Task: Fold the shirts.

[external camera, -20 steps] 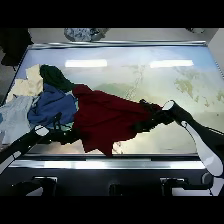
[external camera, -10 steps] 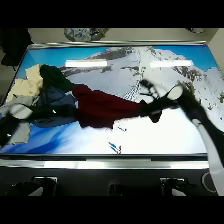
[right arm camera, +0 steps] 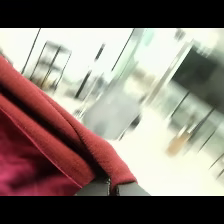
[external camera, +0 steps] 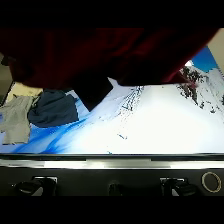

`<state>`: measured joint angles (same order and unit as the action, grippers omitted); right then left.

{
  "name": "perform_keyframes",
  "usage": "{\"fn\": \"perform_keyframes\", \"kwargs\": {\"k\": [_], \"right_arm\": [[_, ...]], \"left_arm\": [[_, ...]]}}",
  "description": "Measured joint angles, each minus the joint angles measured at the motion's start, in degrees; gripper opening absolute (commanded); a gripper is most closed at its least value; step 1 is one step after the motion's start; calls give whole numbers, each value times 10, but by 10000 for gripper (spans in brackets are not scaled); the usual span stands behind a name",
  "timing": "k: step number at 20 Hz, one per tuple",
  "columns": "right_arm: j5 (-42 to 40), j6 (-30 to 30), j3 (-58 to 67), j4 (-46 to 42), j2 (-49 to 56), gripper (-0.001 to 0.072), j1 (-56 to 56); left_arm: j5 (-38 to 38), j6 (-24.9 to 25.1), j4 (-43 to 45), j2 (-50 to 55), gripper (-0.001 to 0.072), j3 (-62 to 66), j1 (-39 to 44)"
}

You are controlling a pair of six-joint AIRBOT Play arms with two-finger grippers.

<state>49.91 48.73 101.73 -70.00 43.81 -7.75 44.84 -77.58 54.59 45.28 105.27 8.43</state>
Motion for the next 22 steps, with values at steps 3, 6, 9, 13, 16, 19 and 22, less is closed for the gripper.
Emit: {"fn": "perform_keyframes", "kwargs": {"k": [3, 6, 9, 13, 16, 19, 22], "right_arm": [[31, 40, 14, -24, -35, 38, 0], [75, 79, 19, -51, -42, 38, 0], [184, 120, 19, -79, 4, 38, 0], [288, 137, -20, -98, 144, 38, 0], [222, 137, -47, -108, 280, 38, 0], [124, 160, -57, -97, 409, 38, 1], [70, 193, -61, -52, 502, 39, 1]], "left_arm": [[1, -3, 11, -12, 26, 28, 2], [20, -20, 52, -11, 27, 31, 2], [80, -68, 133, 12, 27, -7, 2], [124, -106, 203, 78, 27, -129, 2], [94, -116, 226, 167, 28, -212, -3], [68, -122, 226, 275, 29, -246, -10], [63, -124, 189, 369, 30, -259, -13]]}}
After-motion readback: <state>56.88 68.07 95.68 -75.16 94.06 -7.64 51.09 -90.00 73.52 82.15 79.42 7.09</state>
